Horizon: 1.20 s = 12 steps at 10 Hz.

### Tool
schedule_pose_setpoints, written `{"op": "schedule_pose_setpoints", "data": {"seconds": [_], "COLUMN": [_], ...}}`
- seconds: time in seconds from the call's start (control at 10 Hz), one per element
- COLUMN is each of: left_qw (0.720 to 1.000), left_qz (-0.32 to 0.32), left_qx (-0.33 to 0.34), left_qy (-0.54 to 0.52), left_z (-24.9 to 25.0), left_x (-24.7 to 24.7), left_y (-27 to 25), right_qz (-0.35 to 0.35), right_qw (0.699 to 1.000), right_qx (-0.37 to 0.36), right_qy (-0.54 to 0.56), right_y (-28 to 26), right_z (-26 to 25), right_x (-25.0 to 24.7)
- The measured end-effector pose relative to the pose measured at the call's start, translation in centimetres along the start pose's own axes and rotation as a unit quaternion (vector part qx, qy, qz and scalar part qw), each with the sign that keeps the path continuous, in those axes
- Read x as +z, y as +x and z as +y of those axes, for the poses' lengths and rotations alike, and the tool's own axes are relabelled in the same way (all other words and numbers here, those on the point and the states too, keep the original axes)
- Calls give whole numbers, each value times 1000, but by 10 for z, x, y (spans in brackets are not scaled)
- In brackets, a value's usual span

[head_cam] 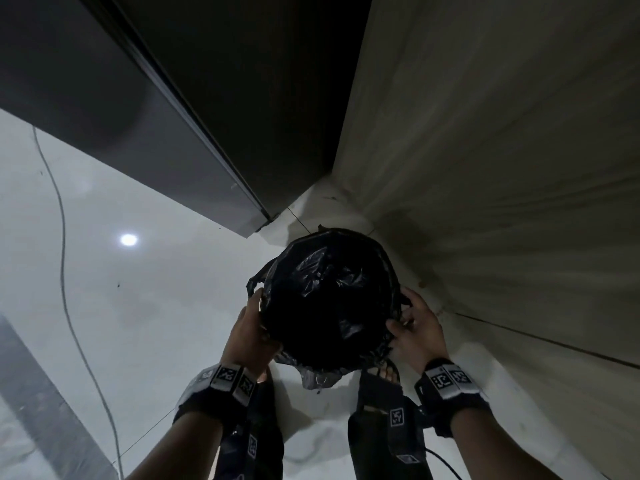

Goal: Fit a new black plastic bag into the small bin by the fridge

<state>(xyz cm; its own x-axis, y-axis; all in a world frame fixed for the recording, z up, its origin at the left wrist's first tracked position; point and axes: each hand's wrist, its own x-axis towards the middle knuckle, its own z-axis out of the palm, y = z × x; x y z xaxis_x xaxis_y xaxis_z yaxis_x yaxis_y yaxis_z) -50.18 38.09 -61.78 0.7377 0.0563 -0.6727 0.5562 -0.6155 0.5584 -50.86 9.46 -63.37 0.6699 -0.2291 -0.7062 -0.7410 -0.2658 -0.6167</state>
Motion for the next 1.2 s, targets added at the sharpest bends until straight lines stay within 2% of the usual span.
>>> {"op": "schedule_pose_setpoints", "data": {"seconds": [0.2, 0.3, 0.5, 0.7, 0.8, 1.0, 1.1, 1.2], "left_qw": [1000, 999, 998, 998, 998, 996, 990, 986], "left_qz": [-21, -24, 0, 18, 20, 29, 41, 58], "left_qx": [6, 19, 30, 52, 55, 50, 40, 29], "left_qy": [2, -32, -59, 2, 16, 69, 125, 154], "left_z": [13, 23, 68, 71, 75, 87, 91, 94], "left_x": [-15, -23, -48, -58, -62, -64, -64, -65], "left_y": [29, 52, 79, 122, 130, 117, 109, 90], "right_qz": [-1, -7, 4, -5, -2, 3, 28, 57], "right_qw": [999, 998, 999, 999, 999, 997, 997, 984], "right_qx": [1, 9, 7, -24, -12, -10, -39, -69], "right_qy": [39, 61, 43, 31, 52, 77, -60, -154], "right_y": [13, 27, 71, 104, 111, 102, 88, 65], "right_z": [-22, -43, -76, -102, -106, -109, -114, -112], "right_x": [-10, -14, -10, -1, 1, 4, 5, -2]}}
